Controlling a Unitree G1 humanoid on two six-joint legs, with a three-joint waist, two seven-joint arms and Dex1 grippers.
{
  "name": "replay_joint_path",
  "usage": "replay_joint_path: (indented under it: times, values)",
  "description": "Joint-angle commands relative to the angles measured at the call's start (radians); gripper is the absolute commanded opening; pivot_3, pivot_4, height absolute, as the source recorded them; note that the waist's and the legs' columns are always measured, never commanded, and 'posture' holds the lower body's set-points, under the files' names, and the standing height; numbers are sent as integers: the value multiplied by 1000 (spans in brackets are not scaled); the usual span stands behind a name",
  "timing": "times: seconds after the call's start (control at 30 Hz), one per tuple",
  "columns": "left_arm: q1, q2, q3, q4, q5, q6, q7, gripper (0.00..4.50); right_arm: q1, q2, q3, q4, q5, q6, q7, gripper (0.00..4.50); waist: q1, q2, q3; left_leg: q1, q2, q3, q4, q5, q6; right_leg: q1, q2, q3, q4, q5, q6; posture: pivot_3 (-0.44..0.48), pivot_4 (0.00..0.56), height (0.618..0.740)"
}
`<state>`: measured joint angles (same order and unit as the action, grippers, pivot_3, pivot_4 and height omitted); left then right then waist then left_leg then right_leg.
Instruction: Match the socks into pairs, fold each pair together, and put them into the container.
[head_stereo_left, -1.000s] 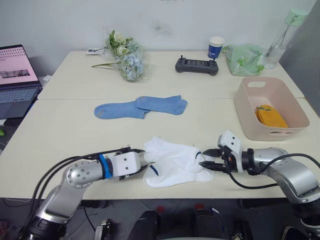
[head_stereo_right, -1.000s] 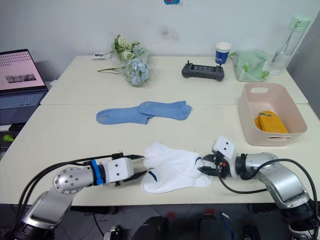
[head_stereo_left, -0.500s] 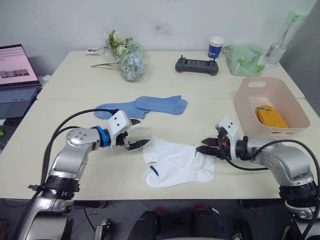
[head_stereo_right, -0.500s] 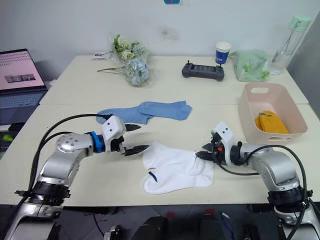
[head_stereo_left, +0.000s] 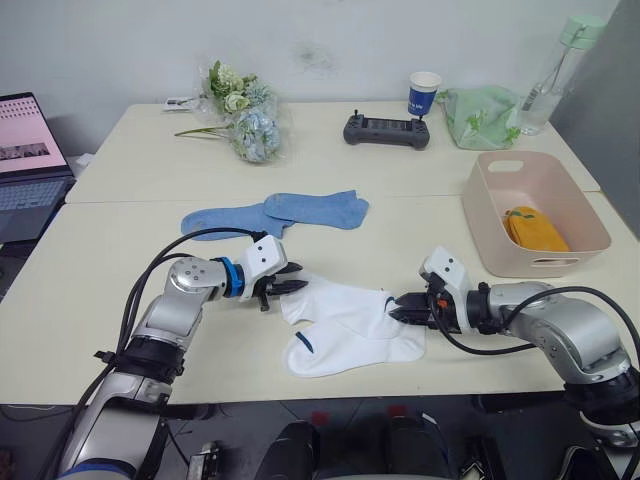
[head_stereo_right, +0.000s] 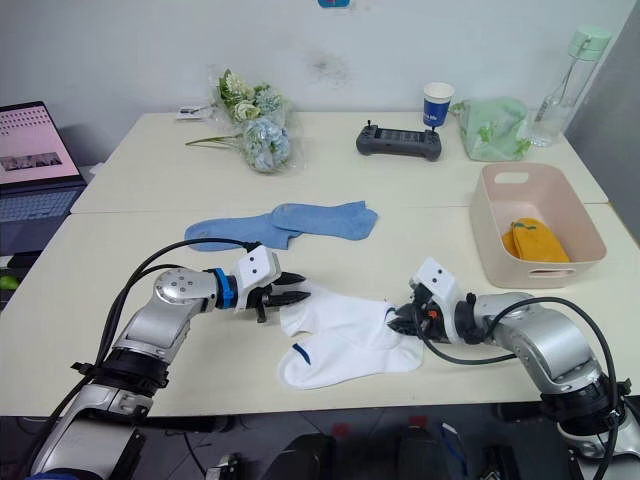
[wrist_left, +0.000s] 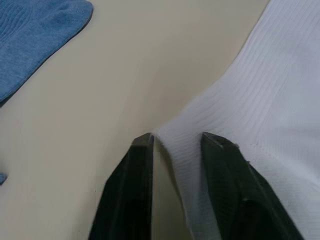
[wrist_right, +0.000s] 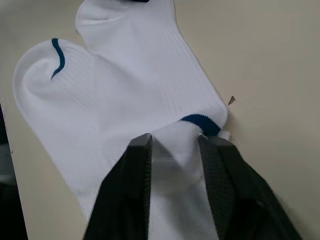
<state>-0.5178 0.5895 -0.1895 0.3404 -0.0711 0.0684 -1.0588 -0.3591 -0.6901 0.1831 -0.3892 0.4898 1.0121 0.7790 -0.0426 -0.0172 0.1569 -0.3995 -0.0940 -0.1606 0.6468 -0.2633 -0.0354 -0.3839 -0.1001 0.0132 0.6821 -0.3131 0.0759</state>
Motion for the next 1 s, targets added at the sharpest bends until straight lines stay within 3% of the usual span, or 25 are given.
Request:
replay_joint_path:
  times: [0.03,0.07,0.27,0.43,0.67,0.83,1.0]
  values:
    - [-12,2,10,-3,4,0,4,300,-5,-2,2,-21,-6,-25,0,55,0,0,0,0,0,0,0,0,0,0,0,0,0,0,0,0,150,740]
    - [-11,3,12,-6,2,1,3,18,-8,1,0,-16,-6,-27,1,0,0,0,0,0,0,0,0,0,0,0,0,0,0,0,0,0,150,740]
    - [22,16,48,-82,-50,80,-3,18,-45,-5,-28,30,-12,-61,13,0,-2,0,0,0,0,0,0,0,0,0,0,0,0,0,0,0,150,740]
    - [88,39,121,-298,-182,332,0,18,-124,-6,-45,103,-19,-93,22,0,-8,0,0,0,0,0,0,0,0,-1,0,0,0,0,0,0,150,740]
    - [219,71,215,-648,-404,713,71,18,-266,34,3,331,-116,-240,46,0,-13,0,0,0,1,0,-1,0,0,-1,0,1,0,0,0,0,150,740]
    - [239,-5,292,-822,-620,968,204,18,-379,118,34,517,-199,-368,59,0,-14,0,0,0,0,0,0,0,0,0,0,1,0,0,0,0,150,740]
    - [130,-109,339,-848,-736,1037,337,18,-506,199,25,671,-252,-460,57,0,-12,0,0,0,0,1,0,0,0,0,0,1,0,0,0,0,150,740]
